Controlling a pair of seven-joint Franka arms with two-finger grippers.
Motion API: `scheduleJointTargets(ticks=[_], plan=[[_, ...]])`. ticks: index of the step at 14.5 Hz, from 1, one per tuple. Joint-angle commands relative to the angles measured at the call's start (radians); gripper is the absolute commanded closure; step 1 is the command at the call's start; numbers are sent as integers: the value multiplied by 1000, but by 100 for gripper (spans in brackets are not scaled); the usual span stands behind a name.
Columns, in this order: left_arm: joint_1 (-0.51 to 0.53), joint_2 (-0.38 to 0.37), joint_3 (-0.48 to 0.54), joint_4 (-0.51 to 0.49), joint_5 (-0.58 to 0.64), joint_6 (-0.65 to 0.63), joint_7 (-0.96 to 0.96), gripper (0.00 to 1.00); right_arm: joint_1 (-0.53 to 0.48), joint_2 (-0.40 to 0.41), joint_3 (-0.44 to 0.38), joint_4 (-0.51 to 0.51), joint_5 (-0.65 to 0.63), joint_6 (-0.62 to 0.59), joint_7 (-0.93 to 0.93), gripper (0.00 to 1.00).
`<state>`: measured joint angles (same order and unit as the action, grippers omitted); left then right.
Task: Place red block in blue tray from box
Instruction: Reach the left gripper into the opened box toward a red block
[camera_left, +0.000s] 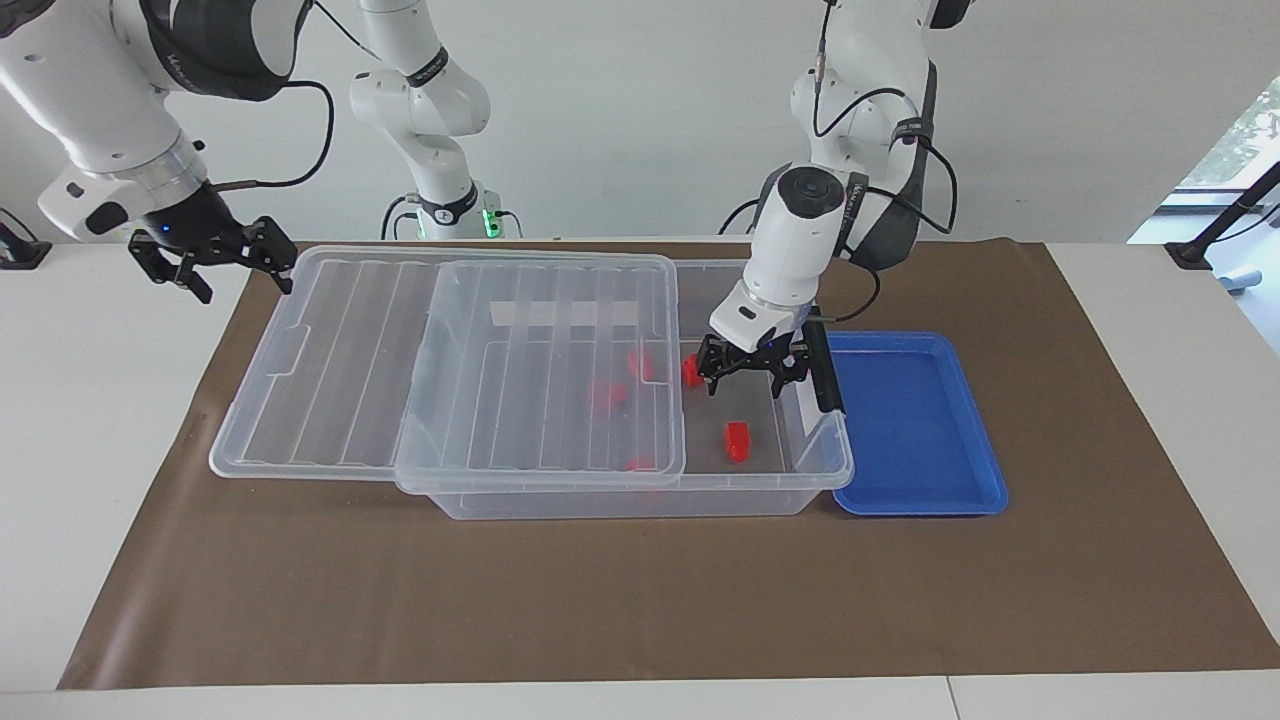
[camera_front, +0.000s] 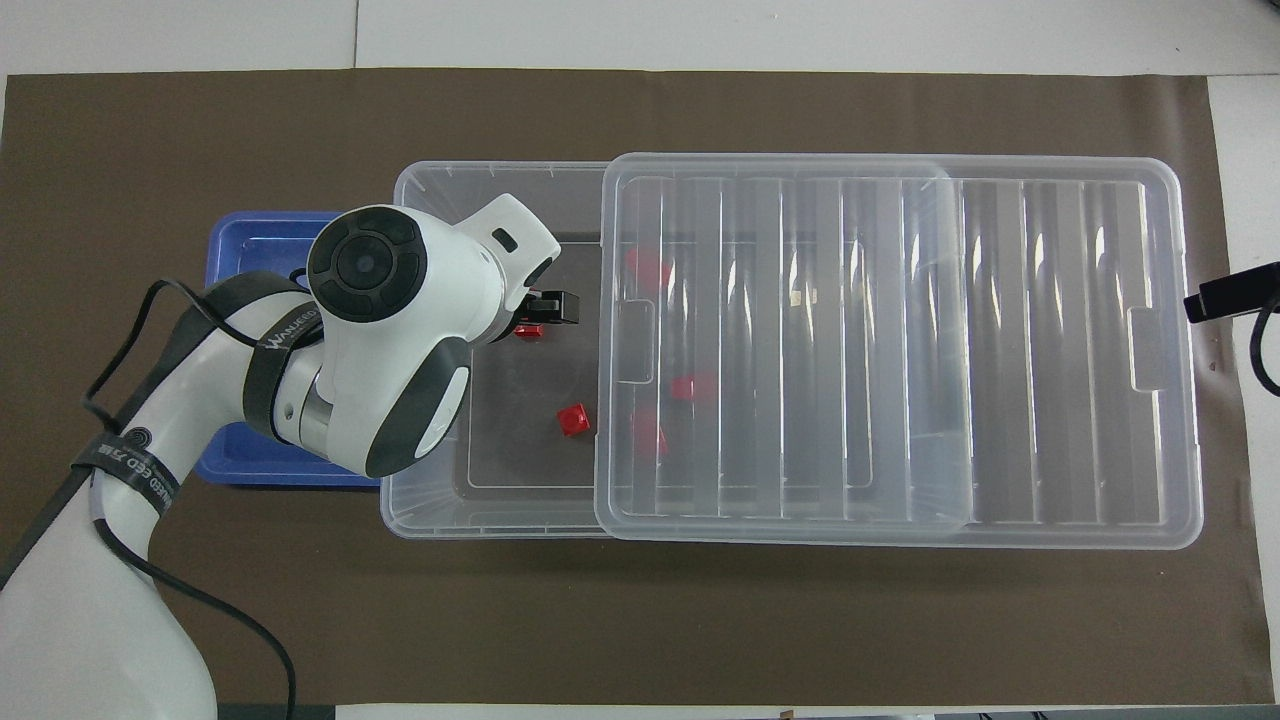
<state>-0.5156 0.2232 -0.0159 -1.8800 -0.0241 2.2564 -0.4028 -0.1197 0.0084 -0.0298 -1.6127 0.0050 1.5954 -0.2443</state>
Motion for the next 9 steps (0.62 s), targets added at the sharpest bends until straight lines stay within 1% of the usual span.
scheduleJointTargets(ticks=[1,3,6,8,9], plan=[[-7,2,11,-82,15,110,-18,0,-3,-8,22,11,-14,-40,62,0],[-10,37,11,-85,15,135,-18,0,-3,-24,37,1,-4,-57,127,0],[-11,117,13,-84,15,235,-18,0,-3,-27,63,-6,10,-54,160,0],[-9,130,14,-85,15,255,-18,0,-3,-31,64,-18,39,-54,158,0],[-9,128,14,-90,15,255,-18,6,-3,-37,64,-27,61,-51,158,0]])
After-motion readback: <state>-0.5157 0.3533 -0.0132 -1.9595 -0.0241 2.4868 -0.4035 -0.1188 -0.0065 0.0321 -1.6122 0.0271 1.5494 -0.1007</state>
